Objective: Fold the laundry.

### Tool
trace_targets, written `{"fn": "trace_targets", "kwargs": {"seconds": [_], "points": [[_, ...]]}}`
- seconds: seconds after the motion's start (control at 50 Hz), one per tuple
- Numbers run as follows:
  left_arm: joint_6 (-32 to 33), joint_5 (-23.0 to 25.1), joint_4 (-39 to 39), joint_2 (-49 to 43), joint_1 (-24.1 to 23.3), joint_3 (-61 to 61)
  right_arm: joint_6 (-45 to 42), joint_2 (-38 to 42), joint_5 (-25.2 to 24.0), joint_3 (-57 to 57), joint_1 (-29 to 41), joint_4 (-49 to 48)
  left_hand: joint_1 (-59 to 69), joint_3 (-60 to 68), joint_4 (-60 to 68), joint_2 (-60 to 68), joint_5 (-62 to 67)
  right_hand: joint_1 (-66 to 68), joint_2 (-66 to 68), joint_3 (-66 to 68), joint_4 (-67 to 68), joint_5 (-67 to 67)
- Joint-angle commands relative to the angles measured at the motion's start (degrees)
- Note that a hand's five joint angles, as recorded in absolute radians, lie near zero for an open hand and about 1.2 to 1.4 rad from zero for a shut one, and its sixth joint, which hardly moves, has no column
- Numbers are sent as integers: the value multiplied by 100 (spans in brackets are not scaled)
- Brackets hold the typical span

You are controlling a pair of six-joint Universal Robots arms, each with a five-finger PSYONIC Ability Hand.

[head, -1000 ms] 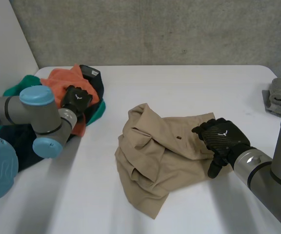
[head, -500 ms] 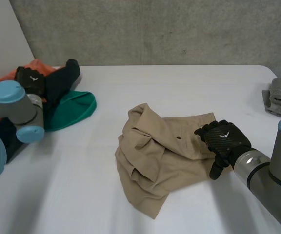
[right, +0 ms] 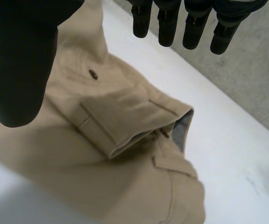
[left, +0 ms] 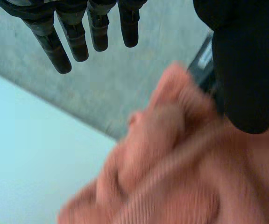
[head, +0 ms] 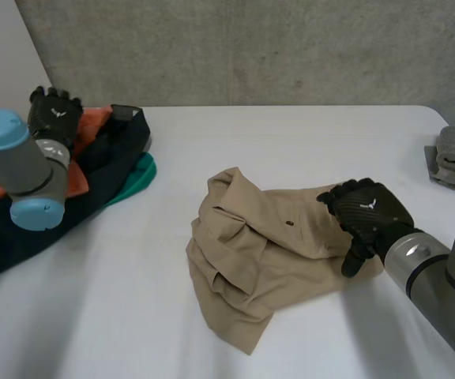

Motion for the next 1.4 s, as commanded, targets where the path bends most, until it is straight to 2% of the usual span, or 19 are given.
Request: {"fn": "trace_targets", "kwargs": {"seconds": [0.02, 0.1, 0.18, 0.2, 0.28, 0.36, 0.48, 0.58, 0.62, 0.7, 0.74, 0.84, 0.86, 0.92, 0.96, 1.0, 1.22, 1.32, 1.4], "points": [[-784, 381, -641, 1288, -515, -1083, 4, -244, 1, -197, -8, 81, -130, -158, -119, -151, -165, -274, -219, -203, -172, -229], [-1293, 398, -1203, 1806, -946, -1549, 48, -262, 36, -294, 1, 124, -130, -158, -119, -151, -165, -274, -219, -203, -172, -229], [-2074, 389, -1748, 2185, -1438, -1927, 101, -262, 53, -425, 36, 317, -63, -91, -52, -84, -98, -274, -219, -203, -172, -229], [-2459, 389, -1949, 2272, -1648, -2041, 92, -262, 62, -443, 45, 353, -47, -74, -35, -67, -81, -274, -219, -203, -172, -229], [-3348, 354, -2258, 2343, -2236, -2226, 48, -130, 80, -461, 98, 397, 21, -7, 32, 0, -14, -274, -219, -203, -172, -229], [-3790, 293, -2267, 2212, -2756, -2270, 4, 256, 62, -487, 107, 362, 38, 10, 49, 17, 3, -274, -219, -203, -172, -229], [-3790, -76, -1838, 1589, -3003, -1990, -22, 819, 62, -689, 124, 309, 54, 27, 66, 34, 20, -183, -127, -112, -81, -137], [-3712, -533, -1267, 1097, -3152, -1472, -241, 1301, 62, -935, 238, 12, 38, 10, 49, 17, 3, 908, 964, 979, 1010, 953], [-3615, -542, -1204, 964, -3144, -1348, -365, 1417, 62, -979, 265, -138, 54, 27, 66, 34, 20, 1531, 1586, 1602, 1632, 1576], [-3159, -525, -1169, 683, -3188, -1111, -576, 1584, 54, -1068, 265, -595, 188, 161, 200, 168, 154, 5693, 5749, 5764, 5795, 5738], [-3017, -551, -1204, 612, -3188, -1040, -594, 1593, 71, -1076, 265, -692, 507, 479, 518, 486, 472, 6723, 6778, 6794, 6825, 6768], [-2823, -612, -1432, 357, -3205, -935, -603, 1497, 45, -1164, 195, -728, 2069, 2041, 2080, 2048, 2034, 6726, 6781, 6797, 6828, 6771], [-2815, -639, -1580, 331, -3179, -908, -611, 1479, 45, -1182, 195, -702, 3039, 3011, 3050, 3018, 3004, 6726, 6781, 6797, 6828, 6771], [-2797, -753, -1748, 383, -3179, -908, -725, 1269, 54, -1243, 195, -571, 4122, 4094, 4134, 4102, 4088, 6726, 6781, 6797, 6828, 6771], [-2806, -972, -1758, 462, -3170, -908, -883, 1093, 54, -1261, 186, -421, 5767, 5739, 5779, 5747, 5733, 6726, 6781, 6797, 6828, 6771], [-2797, -1130, -1714, 620, -3161, -899, -1181, 821, 54, -1313, 177, -150, 6712, 6684, 6723, 6691, 6677, 6726, 6781, 6797, 6828, 6771], [-2656, -1149, -1679, 2570, -3065, -1005, -1499, -568, 168, -2429, 133, 607, 6764, 6736, 6775, 6743, 6729, 6726, 6781, 6797, 6828, 6771], [-2630, -597, -1748, 3545, -3056, -1040, -1446, -1060, 168, -3184, 142, 1284, 6764, 6736, 6775, 6743, 6729, 6726, 6781, 6797, 6828, 6771], [-2639, -157, -1801, 4099, -3012, -918, -1420, -1420, 194, -3667, 168, 1416, 6764, 6736, 6775, 6743, 6729, 6726, 6781, 6797, 6828, 6771]]}}
